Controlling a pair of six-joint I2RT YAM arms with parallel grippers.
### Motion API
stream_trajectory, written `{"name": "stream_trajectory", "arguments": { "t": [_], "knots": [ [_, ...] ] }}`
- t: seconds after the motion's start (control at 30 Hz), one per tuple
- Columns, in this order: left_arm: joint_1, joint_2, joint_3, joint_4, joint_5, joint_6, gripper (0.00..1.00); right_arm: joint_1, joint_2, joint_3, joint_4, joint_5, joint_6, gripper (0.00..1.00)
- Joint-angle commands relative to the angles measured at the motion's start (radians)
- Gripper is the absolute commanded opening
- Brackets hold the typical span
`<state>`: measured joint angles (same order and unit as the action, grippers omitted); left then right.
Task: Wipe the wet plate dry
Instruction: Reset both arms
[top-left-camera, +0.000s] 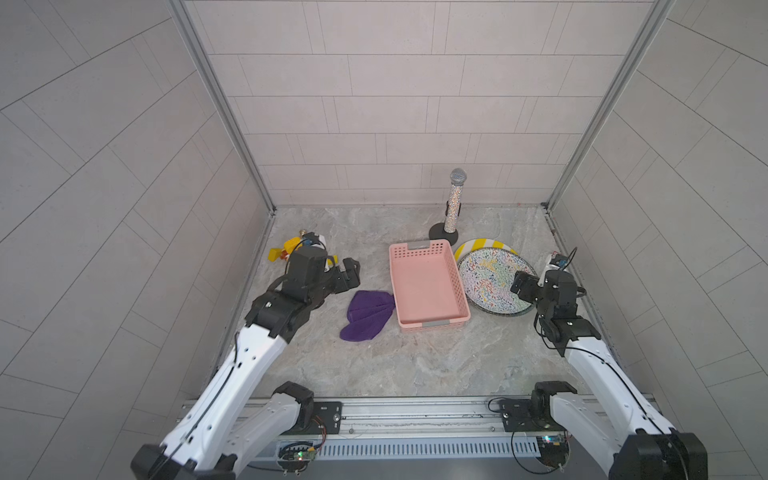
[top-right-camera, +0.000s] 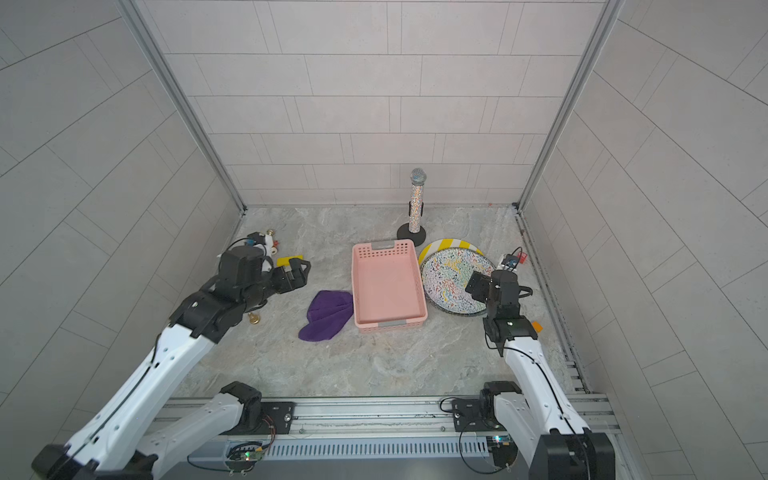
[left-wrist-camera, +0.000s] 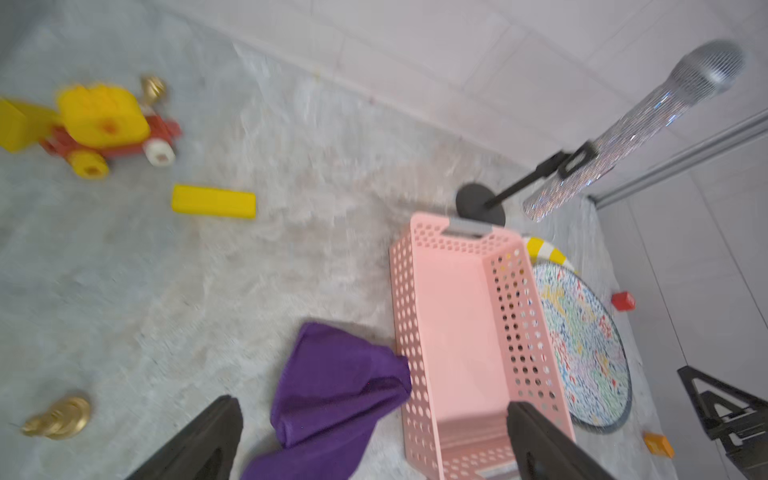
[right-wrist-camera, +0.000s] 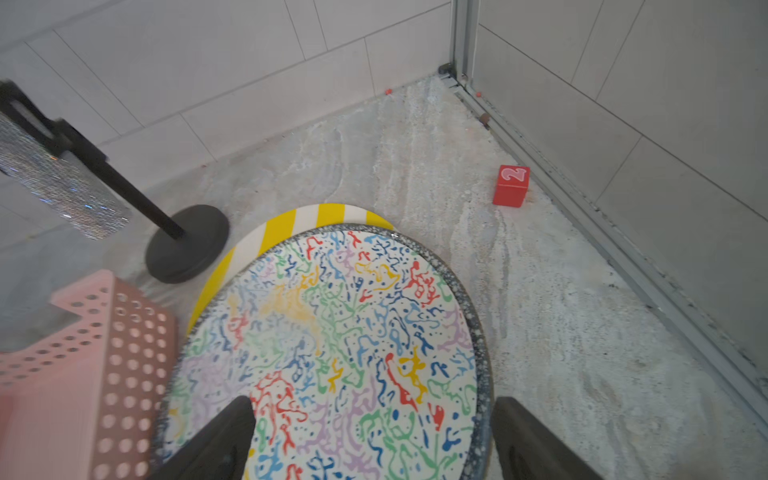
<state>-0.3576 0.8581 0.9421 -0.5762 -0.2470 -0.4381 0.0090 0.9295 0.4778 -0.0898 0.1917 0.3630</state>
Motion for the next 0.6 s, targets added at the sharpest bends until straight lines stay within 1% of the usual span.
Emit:
{"name": "stream_trajectory", "arguments": {
  "t": [0.0, 0.07, 0.1, 0.13, 0.23, 0.27, 0.3, 0.37, 0.4, 0.43, 0.47, 0.5, 0.53, 0.57],
  "knots": [
    [0.01, -0.119, -0.205, 0.176, -0.272, 0.196, 1.0, 0.002, 0.081, -0.048, 0.219, 0.099, -0.131, 0.93],
    [0.019, -0.17, -0.359, 0.36, -0.358, 0.326, 1.0, 0.002, 0.152, -0.102, 0.383, 0.082, -0.158, 0.93],
    [0.033, -0.178, -0.433, 0.451, -0.372, 0.386, 1.0, 0.002, 0.19, -0.123, 0.468, 0.077, -0.169, 0.93],
    [0.069, -0.171, -0.492, 0.528, -0.352, 0.427, 1.0, 0.002, 0.242, -0.141, 0.565, 0.079, -0.181, 0.93],
    [0.205, -0.099, -0.538, 0.607, -0.214, 0.35, 1.0, 0.002, 0.324, -0.12, 0.656, 0.077, -0.217, 0.94],
    [0.222, -0.09, -0.566, 0.683, -0.218, 0.356, 1.0, 0.003, 0.361, -0.139, 0.76, 0.078, -0.225, 0.94],
    [0.237, -0.043, -0.592, 0.746, -0.192, 0.375, 1.0, 0.002, 0.39, -0.154, 0.849, 0.072, -0.242, 0.94],
    [0.256, 0.028, -0.633, 0.884, -0.183, 0.41, 1.0, 0.004, 0.495, -0.148, 0.946, 0.032, -0.257, 0.95],
    [0.266, 0.065, -0.626, 0.894, -0.183, 0.409, 1.0, 0.008, 0.567, -0.151, 1.018, 0.01, -0.269, 0.95],
    [0.276, 0.097, -0.622, 0.919, -0.163, 0.409, 1.0, 0.022, 0.635, -0.157, 1.133, 0.003, -0.291, 0.96],
    [0.279, 0.128, -0.625, 0.957, -0.139, 0.416, 1.0, 0.029, 0.654, -0.154, 1.147, 0.008, -0.305, 0.96],
    [0.281, 0.159, -0.626, 0.992, -0.108, 0.421, 1.0, 0.03, 0.615, -0.135, 1.032, 0.013, -0.298, 0.97],
    [0.283, 0.201, -0.623, 1.02, -0.089, 0.421, 1.0, 0.022, 0.588, -0.115, 0.963, 0.006, -0.291, 0.97],
    [0.286, 0.246, -0.615, 1.041, -0.079, 0.414, 1.0, 0.015, 0.623, -0.126, 1.043, 0.004, -0.282, 0.97]
  ]
}}
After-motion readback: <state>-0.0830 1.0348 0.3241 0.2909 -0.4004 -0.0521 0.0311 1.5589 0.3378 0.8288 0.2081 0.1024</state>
